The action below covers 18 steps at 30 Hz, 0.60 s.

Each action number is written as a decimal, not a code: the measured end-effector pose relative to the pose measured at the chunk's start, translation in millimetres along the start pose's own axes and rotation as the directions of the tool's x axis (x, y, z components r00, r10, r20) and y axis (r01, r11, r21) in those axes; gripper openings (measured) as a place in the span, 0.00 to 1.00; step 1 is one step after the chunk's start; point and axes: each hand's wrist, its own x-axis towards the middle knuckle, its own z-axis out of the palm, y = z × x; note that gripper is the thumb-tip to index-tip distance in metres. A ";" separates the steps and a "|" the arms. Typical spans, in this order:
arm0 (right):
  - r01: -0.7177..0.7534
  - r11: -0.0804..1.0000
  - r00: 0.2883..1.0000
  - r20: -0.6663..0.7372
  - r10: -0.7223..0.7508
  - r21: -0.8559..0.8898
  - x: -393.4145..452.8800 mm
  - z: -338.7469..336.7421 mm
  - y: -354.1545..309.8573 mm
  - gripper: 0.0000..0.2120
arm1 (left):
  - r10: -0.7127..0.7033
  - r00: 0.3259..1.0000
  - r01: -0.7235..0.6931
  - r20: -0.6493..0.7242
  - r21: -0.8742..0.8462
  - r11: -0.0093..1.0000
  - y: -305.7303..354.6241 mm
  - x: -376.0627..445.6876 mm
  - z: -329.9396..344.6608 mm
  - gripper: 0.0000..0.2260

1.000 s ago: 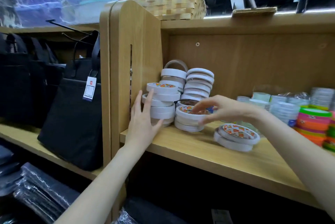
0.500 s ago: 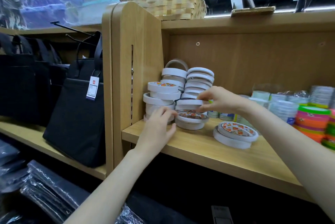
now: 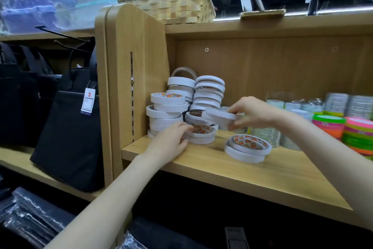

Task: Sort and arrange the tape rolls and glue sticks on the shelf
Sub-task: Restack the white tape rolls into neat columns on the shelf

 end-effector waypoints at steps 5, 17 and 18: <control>-0.051 0.998 0.992 -0.116 0.054 0.024 -16.8 -18.4 15.6 0.09 | -0.011 0.994 -0.011 0.109 0.200 0.980 16.1 18.3 12.8 0.13; -0.009 1.000 0.999 0.039 0.010 -0.015 -1.6 13.5 -9.2 0.10 | -0.172 0.985 0.164 0.008 -0.357 0.920 22.0 -4.7 9.4 0.34; -0.008 0.999 1.000 -0.026 0.009 0.037 -8.9 9.3 -7.2 0.09 | -0.181 0.983 0.176 0.024 -0.391 0.903 22.3 -3.7 9.7 0.37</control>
